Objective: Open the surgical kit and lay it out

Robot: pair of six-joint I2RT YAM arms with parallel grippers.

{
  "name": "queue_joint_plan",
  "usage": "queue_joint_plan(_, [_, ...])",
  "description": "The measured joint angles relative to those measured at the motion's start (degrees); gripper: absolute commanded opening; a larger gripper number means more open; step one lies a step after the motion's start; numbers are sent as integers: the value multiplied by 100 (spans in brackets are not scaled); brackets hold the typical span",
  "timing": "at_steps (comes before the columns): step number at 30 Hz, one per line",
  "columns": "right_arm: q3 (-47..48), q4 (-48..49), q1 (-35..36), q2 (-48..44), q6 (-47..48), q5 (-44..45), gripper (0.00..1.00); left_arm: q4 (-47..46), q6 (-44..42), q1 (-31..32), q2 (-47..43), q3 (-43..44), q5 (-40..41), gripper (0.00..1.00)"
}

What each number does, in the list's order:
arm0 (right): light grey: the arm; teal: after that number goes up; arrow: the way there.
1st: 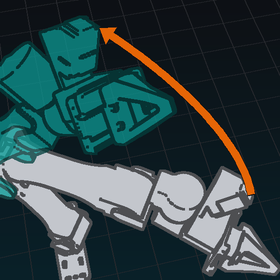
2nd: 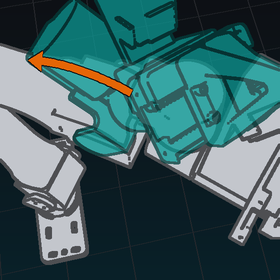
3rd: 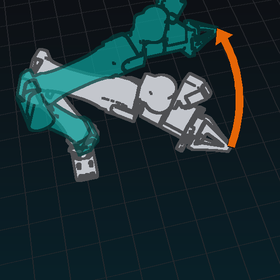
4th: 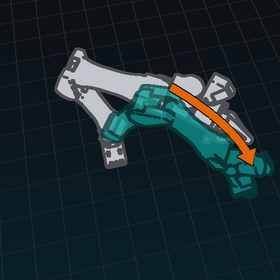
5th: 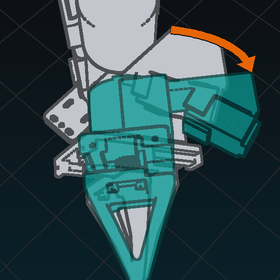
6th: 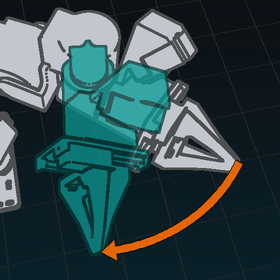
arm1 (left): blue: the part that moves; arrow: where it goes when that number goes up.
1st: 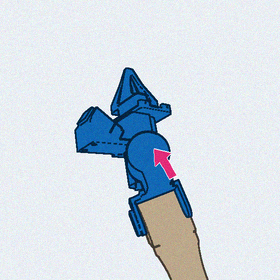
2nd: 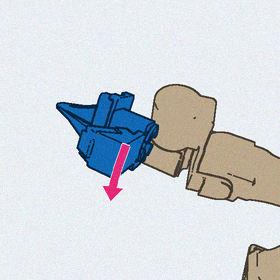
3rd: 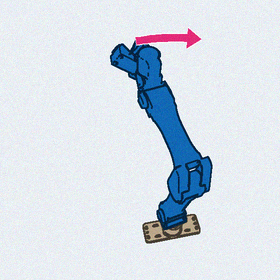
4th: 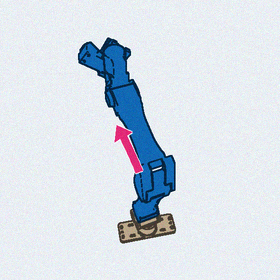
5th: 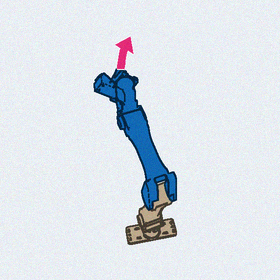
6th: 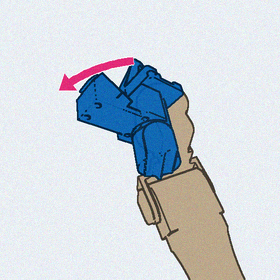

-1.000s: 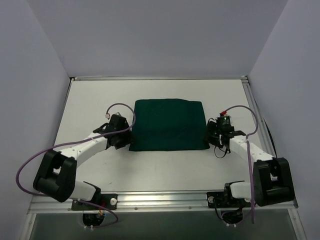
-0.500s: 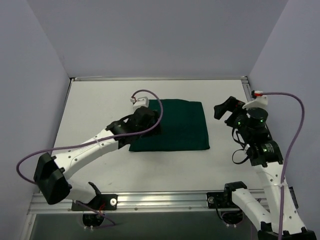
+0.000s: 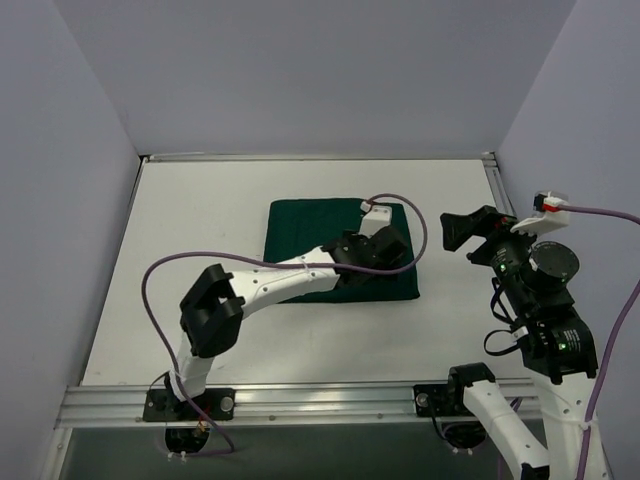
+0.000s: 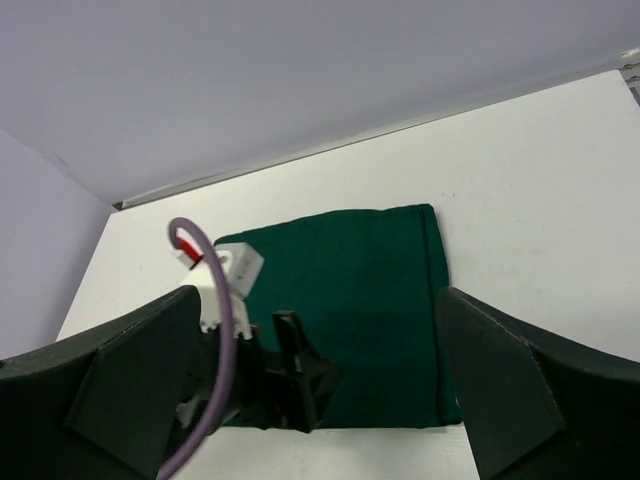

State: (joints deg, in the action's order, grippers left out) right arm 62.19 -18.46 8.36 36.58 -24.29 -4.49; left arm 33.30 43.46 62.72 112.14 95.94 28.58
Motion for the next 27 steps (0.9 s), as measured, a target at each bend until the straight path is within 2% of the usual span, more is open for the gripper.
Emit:
queue_joint_plan(6, [-92, -63, 0, -50, 37, -214, 100, 105, -68, 315, 994, 1003, 247, 84])
queue_joint_plan(14, [-184, -208, 0, -72, 70, -391, 100, 251, -127, 374, 2057, 1989, 361, 79])
queue_joint_plan(27, [-409, -260, 0, -133, 127, -459, 100, 387, -367, 579, 2782, 2568, 116, 75])
